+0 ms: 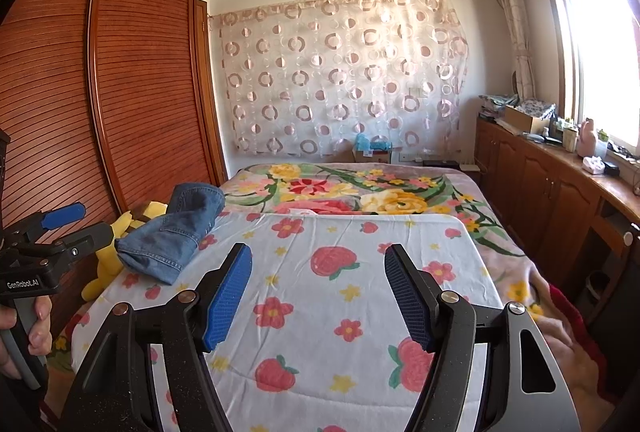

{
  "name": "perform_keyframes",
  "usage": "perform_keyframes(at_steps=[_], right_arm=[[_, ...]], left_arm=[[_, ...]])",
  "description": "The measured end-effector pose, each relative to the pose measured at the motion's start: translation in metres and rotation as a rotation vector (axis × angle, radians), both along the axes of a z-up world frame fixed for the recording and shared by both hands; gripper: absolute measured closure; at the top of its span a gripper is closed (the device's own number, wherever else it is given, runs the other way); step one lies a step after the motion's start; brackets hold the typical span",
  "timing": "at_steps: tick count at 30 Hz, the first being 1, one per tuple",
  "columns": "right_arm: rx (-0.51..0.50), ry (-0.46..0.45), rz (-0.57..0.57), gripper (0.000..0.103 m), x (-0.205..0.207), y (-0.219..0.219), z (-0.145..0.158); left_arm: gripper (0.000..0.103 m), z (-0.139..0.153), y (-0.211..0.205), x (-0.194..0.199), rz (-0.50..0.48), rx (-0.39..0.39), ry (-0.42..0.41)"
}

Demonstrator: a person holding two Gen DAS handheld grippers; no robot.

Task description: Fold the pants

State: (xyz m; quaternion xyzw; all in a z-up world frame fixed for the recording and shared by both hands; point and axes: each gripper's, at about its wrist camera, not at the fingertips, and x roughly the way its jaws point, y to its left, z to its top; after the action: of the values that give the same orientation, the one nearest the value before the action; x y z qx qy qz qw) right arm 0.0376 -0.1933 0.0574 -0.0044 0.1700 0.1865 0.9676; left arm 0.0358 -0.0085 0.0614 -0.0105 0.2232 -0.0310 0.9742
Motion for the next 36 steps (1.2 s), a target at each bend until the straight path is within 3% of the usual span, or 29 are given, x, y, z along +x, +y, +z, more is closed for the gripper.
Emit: perform_keyframes(at_steps=[36], right_arm=[[0.003, -0.01, 0.001, 0.032, -0.0024, -0.0042, 0.002]], left_arm=[[0.0, -0.0031, 0.0035, -0.002, -0.001, 0.001, -0.004]])
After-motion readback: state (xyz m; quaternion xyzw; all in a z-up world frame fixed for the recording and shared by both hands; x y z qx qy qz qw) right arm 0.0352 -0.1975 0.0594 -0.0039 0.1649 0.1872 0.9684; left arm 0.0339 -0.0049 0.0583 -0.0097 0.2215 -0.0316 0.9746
